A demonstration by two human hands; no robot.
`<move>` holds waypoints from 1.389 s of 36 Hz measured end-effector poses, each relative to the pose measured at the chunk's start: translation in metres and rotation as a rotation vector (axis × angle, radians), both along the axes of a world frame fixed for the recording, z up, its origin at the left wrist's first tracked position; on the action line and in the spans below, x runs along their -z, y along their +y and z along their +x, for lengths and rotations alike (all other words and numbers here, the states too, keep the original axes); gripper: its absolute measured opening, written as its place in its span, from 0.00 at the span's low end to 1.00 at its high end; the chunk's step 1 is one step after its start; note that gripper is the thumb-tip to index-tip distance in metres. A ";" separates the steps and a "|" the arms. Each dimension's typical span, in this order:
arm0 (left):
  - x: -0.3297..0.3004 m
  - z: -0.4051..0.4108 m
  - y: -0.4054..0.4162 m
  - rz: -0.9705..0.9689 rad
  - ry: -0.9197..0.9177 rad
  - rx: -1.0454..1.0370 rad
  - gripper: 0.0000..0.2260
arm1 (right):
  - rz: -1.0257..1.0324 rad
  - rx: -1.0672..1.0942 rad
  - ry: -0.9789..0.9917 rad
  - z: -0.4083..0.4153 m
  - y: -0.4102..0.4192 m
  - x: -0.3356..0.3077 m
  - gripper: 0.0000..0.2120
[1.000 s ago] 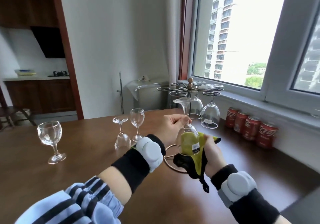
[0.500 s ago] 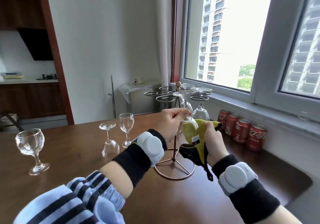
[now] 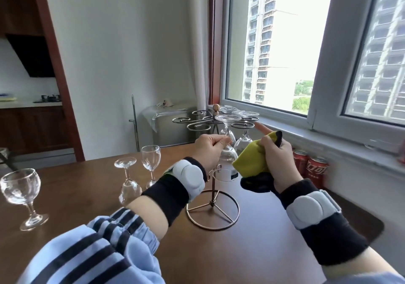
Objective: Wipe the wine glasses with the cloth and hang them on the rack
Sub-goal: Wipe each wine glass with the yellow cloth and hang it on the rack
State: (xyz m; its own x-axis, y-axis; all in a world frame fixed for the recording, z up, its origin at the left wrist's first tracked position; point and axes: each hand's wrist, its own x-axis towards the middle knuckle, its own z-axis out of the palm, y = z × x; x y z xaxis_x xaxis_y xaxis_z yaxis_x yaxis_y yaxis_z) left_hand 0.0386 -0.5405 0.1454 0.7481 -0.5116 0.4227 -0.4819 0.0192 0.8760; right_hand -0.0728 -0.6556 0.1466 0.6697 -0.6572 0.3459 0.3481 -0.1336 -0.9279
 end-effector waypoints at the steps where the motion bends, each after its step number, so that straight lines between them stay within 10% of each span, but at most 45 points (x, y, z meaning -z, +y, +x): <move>1: 0.000 0.000 -0.001 0.005 0.000 0.005 0.06 | -0.012 -0.027 -0.003 0.001 0.001 0.000 0.19; 50: 0.009 -0.002 -0.003 0.036 0.030 0.093 0.11 | 0.029 -0.143 0.016 -0.016 0.027 -0.002 0.22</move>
State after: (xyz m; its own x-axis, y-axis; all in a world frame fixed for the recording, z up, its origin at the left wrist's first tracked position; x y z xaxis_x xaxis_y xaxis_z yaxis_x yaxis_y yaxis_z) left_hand 0.0362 -0.5431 0.1363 0.7090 -0.5936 0.3808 -0.4530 0.0306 0.8910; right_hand -0.0886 -0.6285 0.1488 0.7622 -0.5643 0.3171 0.3472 -0.0571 -0.9361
